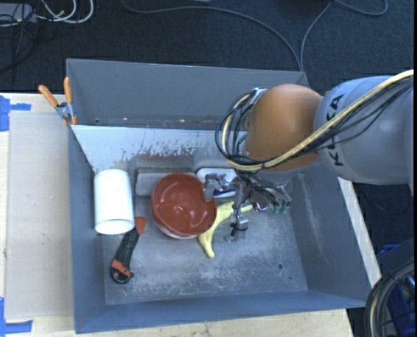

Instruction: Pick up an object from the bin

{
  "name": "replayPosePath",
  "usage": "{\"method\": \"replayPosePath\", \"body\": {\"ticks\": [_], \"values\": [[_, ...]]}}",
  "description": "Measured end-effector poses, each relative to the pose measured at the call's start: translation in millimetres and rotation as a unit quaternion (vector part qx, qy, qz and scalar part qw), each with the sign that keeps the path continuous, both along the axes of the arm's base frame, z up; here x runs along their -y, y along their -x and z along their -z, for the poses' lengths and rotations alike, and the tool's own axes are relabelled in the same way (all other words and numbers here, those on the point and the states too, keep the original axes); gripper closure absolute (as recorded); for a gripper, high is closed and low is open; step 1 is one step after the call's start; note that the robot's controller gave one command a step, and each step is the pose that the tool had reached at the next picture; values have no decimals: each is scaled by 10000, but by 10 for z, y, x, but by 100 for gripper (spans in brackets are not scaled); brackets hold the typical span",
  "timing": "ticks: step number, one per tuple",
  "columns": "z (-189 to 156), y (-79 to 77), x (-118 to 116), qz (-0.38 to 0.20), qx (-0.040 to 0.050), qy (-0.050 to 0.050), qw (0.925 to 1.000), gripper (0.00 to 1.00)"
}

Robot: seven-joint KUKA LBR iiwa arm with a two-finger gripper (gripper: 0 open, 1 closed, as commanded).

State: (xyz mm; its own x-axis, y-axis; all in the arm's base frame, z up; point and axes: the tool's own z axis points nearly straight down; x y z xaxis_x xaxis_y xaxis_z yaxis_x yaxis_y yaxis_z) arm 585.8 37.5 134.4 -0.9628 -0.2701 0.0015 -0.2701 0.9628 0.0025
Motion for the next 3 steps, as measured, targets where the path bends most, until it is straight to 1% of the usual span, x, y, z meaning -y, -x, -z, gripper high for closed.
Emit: {"method": "replayPosePath", "body": {"ticks": [1,2,3], "values": [[337,-2,-91,-330,-8,-7,9995,0],[513,-56,-154,399,-23,7,9992,0],[604,295,-449,-600,7,-11,9982,100]]}}
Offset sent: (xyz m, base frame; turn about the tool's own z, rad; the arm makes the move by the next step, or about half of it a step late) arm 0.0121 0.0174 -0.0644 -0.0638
